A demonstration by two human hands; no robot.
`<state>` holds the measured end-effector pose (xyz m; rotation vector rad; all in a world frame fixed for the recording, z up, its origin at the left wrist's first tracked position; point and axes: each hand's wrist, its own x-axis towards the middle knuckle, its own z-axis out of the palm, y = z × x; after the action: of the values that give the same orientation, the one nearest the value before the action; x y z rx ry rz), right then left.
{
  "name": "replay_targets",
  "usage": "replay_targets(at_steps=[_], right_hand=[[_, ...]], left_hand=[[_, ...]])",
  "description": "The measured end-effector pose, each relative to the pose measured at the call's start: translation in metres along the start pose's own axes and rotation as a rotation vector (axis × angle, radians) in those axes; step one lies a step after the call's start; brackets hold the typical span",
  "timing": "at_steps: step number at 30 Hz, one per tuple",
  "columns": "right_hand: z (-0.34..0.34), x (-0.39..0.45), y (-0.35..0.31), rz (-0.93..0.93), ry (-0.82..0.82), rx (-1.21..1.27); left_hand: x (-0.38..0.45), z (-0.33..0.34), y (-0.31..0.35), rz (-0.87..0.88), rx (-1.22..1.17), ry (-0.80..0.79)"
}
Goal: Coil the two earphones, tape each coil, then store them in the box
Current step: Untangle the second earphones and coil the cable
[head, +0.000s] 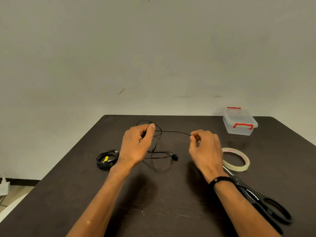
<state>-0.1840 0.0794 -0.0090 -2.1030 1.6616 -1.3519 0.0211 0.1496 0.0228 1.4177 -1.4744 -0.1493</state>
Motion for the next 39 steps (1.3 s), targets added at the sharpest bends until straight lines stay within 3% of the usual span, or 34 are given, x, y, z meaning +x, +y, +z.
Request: replay_targets(at_steps=[4,9,16,24,27,30,35,39], right_hand=[[0.006,-0.011,-0.018,-0.287,0.013,-0.044],[0.009,-0.025,-0.039,-0.426,-0.168,0.215],[0.012,-0.024,-0.033,-0.301,-0.164,0.317],[0.001,-0.004,-0.016,0.185,0.009,0.583],[-0.001,-0.001,-0.01,0.227,0.05,0.562],[0.002,-0.008,-0.017,0.018,0.03,0.412],[0.01,-0.027,-0.034,-0.42,-0.197,0.286],[0.015,-0.033,-0.037,-0.51,-0.17,0.312]], left_hand=[[-0.003,0.009,-0.002,0.062,0.199,0.024],[-0.01,0.019,0.0,0.162,0.219,-0.044],[-0.01,0.016,0.002,0.187,0.235,-0.077],[-0.004,-0.001,-0.001,0.205,0.307,-0.02],[-0.004,0.001,0.002,0.201,0.232,0.002],[-0.005,0.005,0.007,0.176,0.163,0.032],[-0.006,0.007,0.004,0.232,0.219,-0.009],[-0.008,0.012,0.006,0.234,0.19,-0.061]])
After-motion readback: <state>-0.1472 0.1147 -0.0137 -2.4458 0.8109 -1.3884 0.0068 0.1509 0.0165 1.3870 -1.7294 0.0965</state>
